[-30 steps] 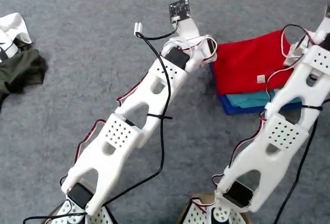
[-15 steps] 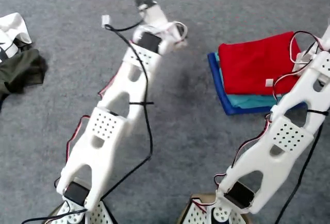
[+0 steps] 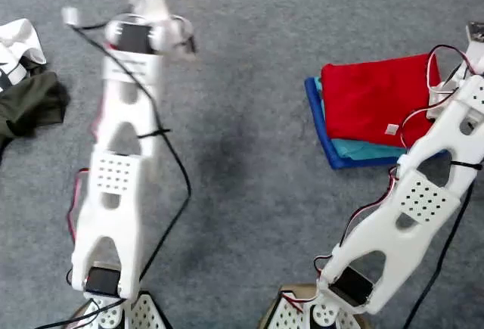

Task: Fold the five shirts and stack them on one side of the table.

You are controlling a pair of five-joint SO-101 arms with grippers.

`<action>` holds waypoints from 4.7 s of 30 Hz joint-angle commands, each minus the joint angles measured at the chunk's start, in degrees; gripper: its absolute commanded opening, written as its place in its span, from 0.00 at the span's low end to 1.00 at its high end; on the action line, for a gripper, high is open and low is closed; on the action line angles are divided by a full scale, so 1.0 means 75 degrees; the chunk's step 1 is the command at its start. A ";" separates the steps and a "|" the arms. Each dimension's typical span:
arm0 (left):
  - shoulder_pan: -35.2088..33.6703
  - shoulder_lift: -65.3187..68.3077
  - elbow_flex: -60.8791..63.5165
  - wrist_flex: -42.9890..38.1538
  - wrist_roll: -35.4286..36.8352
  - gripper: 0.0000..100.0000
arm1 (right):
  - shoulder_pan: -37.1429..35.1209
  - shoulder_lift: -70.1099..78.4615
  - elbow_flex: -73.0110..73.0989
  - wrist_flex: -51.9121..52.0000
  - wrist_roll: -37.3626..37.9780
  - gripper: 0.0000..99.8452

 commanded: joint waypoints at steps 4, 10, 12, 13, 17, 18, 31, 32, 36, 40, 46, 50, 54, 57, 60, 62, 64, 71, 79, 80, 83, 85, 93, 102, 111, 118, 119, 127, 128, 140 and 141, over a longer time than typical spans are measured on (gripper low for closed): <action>-0.2122 -0.1940 -0.0258 0.0527 -0.1032 0.17 | 0.0170 -0.0990 -0.1330 0.0352 0.0059 0.37; -0.4407 -0.3253 0.0715 0.0527 -0.1336 0.17 | 0.0029 -0.2010 -0.1518 0.0352 0.0059 0.00; -0.5052 -0.3593 0.1453 0.0527 -0.1653 0.18 | 0.0006 -0.2186 -0.1506 0.0352 0.0059 0.04; -0.5368 -0.3757 0.1899 0.0527 -0.1946 0.18 | 0.0018 -0.2233 -0.1506 0.0352 0.0059 0.06; -0.6400 -0.4202 0.3434 0.0516 -0.2684 0.18 | 0.0158 -0.2256 -0.1506 0.0363 0.0059 0.05; -0.6599 -0.4237 0.3681 0.0492 -0.2719 0.18 | 0.0182 -0.2256 -0.1530 0.0363 0.0059 0.03; -0.8029 -0.2725 0.5005 -0.1043 -0.2719 0.18 | 0.0229 -0.3100 -0.1495 0.0363 0.0059 0.01; -0.8135 -0.2526 0.5134 -0.1078 -0.2719 0.18 | 0.0240 -0.3100 -0.1495 0.0363 0.0059 0.01; -0.8264 -0.1459 0.5451 -0.1383 -0.2719 0.18 | 0.0240 -0.3100 -0.1495 0.0363 0.0059 0.01; -0.8111 -0.0463 0.5333 -0.1664 -0.2731 0.17 | 0.0158 -0.3112 -0.1506 0.0363 0.0059 0.01; -0.8123 0.0006 0.4442 -0.1055 -0.2719 0.02 | 0.0158 -0.3206 -0.1506 0.0363 0.0059 0.01; -0.7947 -0.0205 0.2415 0.0234 -0.2661 0.02 | 0.0135 -0.3558 -0.1155 0.0363 0.0059 0.01; -0.7678 -0.0440 0.0188 0.0527 -0.2040 0.02 | 0.0076 -0.4144 -0.0147 0.0363 -0.0012 0.01; -0.7385 -0.1084 -0.0375 0.0527 -0.1946 0.02 | 0.0076 -0.4683 0.0826 0.0363 -0.0375 0.01; -0.6963 -0.2292 -0.0094 0.0527 -0.1911 0.02 | 0.0064 -0.5222 0.1811 0.0363 -0.0434 0.01; -0.6564 -0.3065 0.0152 0.0527 -0.1911 0.02 | -0.0053 -0.5538 0.2385 0.0363 -0.0434 0.01; -0.6025 -0.3909 0.0469 0.0539 -0.1805 0.02 | -0.0170 -0.5855 0.2889 0.0363 -0.0434 0.01; -0.3247 -0.7344 0.3610 0.0539 -0.1547 0.02 | -0.0791 -0.6769 0.3745 0.0246 -0.0399 0.01; 0.1336 -1.0684 0.8486 0.0223 -0.1536 0.02 | -0.1237 -0.6968 0.3768 0.0293 -0.0410 0.01; 0.1723 -1.0860 0.8990 0.0023 -0.1536 0.02 | -0.1248 -0.6968 0.3768 0.0305 -0.0410 0.01; 0.2567 -1.1259 1.0280 -0.0610 -0.1536 0.02 | -0.1248 -0.6980 0.3757 0.0305 -0.0422 0.01; 0.3001 -1.1434 1.0819 -0.0914 -0.1559 0.02 | -0.1248 -0.6980 0.3768 0.0316 -0.0422 0.01; 0.3317 -1.1681 1.1405 -0.0656 -0.0305 0.23 | -0.1565 -0.6968 0.3780 0.0316 -0.0422 0.01; -0.2251 -1.1470 1.2917 -0.3118 -0.0586 0.22 | -0.2315 -0.6968 0.3827 0.0340 -0.0422 0.01; -0.4548 -0.9090 1.6844 -1.0104 -0.1500 0.21 | -0.4073 -0.6922 0.5093 0.0293 -0.0985 0.01; -0.5368 -0.6148 1.6000 -1.1300 -0.1489 0.12 | -0.5949 -0.6922 0.5609 -0.0363 -0.0996 0.01; -0.5486 -0.5714 1.5625 -1.1264 -0.1489 0.11 | -0.6101 -0.6922 0.5621 -0.0410 -0.0996 0.01; -0.6482 -0.4554 1.2472 -0.8510 -0.1489 0.02 | -0.6371 -0.6910 0.5738 -0.0645 -0.0996 0.01; -0.6681 -0.4554 1.2062 -0.8135 -0.1477 0.02 | -0.6371 -0.6922 0.5738 -0.0610 -0.0996 0.01; -0.8768 -0.4542 0.9260 -0.6353 -0.1489 0.02 | -0.6910 -0.6910 0.6160 0.0270 -0.0949 0.01; -0.8885 -0.4554 0.9178 -0.6201 -0.1489 0.02 | -0.7097 -0.6910 0.6312 0.0258 -0.0949 0.01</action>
